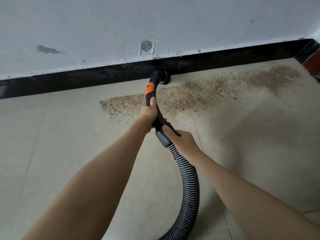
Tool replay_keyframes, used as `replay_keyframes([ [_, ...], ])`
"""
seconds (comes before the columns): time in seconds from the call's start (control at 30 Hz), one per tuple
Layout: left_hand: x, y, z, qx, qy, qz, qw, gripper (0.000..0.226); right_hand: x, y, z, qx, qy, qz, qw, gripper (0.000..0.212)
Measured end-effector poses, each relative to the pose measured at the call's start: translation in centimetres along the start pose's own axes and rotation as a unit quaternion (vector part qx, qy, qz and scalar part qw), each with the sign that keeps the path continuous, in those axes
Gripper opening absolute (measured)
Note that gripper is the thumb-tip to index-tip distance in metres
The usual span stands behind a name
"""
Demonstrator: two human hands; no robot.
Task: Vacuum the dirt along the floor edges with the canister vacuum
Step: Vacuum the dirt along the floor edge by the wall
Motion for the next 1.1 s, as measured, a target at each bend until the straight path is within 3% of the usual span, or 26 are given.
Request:
replay_keyframes([
  [0.33,5.9,-0.9,0.4,0.031,-0.078,-0.057,0.995,0.044,-3.6,0.0,2.2,0.008,-0.071,0.056,0.996,0.058],
  [0.8,19.1,-3.8,1.4,0.068,-0.172,-0.183,0.966,0.069,-13.5,-2.6,5.8,0.085,-0.228,0.117,0.963,0.065],
  [0.93,20.2,-4.9,2.3,0.089,-0.139,-0.174,0.971,0.065,-14.2,-3.6,5.4,0.08,-0.255,0.113,0.957,0.069],
  [1.1,19.6,-5.5,2.7,0.098,-0.138,-0.144,0.975,0.077,-14.2,-4.7,5.2,0.077,-0.28,0.1,0.952,0.063],
])
Point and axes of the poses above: each hand's wrist, its own y-axis towards the middle knuckle, its own x-axis out of the back of the hand, z = x × y, the point moved 3 cm from there along y, towards the middle knuckle, and after that the axes turned 11 degrees about -x, right-handed, at the moved point
